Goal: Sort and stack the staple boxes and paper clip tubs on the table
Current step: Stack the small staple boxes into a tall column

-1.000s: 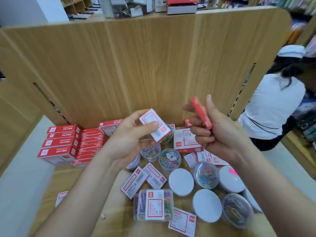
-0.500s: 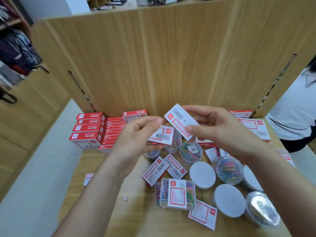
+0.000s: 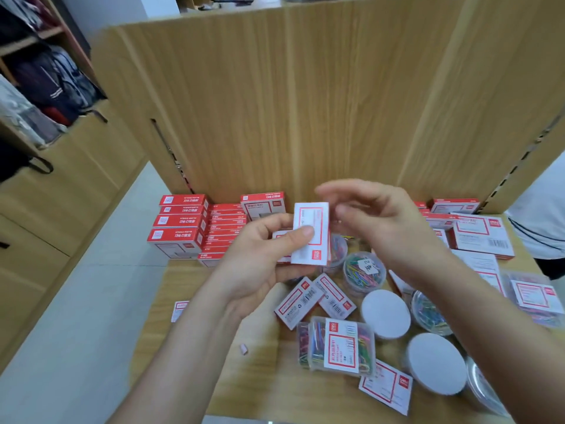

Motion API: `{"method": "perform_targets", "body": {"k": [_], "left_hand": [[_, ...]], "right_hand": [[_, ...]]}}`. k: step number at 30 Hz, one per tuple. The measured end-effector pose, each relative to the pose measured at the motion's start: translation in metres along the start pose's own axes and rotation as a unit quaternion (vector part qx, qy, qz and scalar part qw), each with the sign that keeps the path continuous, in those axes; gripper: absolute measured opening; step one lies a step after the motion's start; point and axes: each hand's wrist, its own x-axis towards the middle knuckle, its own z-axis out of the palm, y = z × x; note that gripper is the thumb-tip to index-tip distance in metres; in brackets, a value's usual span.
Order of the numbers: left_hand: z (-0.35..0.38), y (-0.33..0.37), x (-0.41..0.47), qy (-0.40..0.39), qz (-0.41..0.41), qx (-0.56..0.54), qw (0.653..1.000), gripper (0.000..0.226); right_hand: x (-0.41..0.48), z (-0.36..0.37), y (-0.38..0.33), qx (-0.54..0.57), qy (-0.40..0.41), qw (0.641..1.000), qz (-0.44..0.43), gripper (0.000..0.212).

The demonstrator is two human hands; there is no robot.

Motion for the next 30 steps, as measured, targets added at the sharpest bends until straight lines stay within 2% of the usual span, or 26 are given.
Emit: {"method": "perform_targets", "body": {"k": [2, 5, 8, 11, 15, 18, 20, 26, 30], "left_hand": [[-0.002, -0.004, 0.001, 0.029, 0.016, -0.018, 0.999, 0.022], [-0.006, -0.007, -0.001, 0.049, 0.029, -0.013, 0.998, 0.022], [-0.013, -0.009, -0.003, 0.082, 0.039, 0.037, 0.995, 0.018], [-0.023, -0.011, -0.007, 0.118, 0.08, 0.081, 0.987, 0.01], [-0.048, -0.013, -0.019, 0.161, 0.089, 0.03, 0.982, 0.014], [-0.07, -0.016, -0.037, 0.149, 0.072, 0.043, 0.985, 0.036], [-0.081, -0.021, -0.048, 0.147, 0.043, 0.079, 0.985, 0.038], [-0.103, -0.034, -0.059, 0.173, 0.044, 0.176, 0.968, 0.021], [-0.12, -0.042, -0.051, 0.189, 0.069, 0.306, 0.931, 0.024]], "right_hand": [[0.0, 0.0, -0.002, 0.092, -0.027, 0.988, 0.122, 0.029], [-0.001, 0.006, -0.001, 0.034, -0.135, 0.978, 0.153, 0.033], [0.004, 0.015, 0.006, -0.002, -0.1, 0.984, 0.149, 0.041], [0.009, 0.019, 0.017, 0.028, -0.074, 0.978, 0.192, 0.051], [0.012, 0.032, 0.024, 0.058, -0.089, 0.968, 0.227, 0.035], [0.018, 0.046, 0.024, -0.088, -0.12, 0.971, 0.189, 0.02], [0.024, 0.059, 0.022, -0.201, -0.144, 0.956, 0.155, 0.015], [0.04, 0.097, 0.032, -0.277, -0.178, 0.934, 0.14, 0.015], [0.045, 0.119, 0.05, -0.362, -0.161, 0.912, 0.103, 0.018]]}}
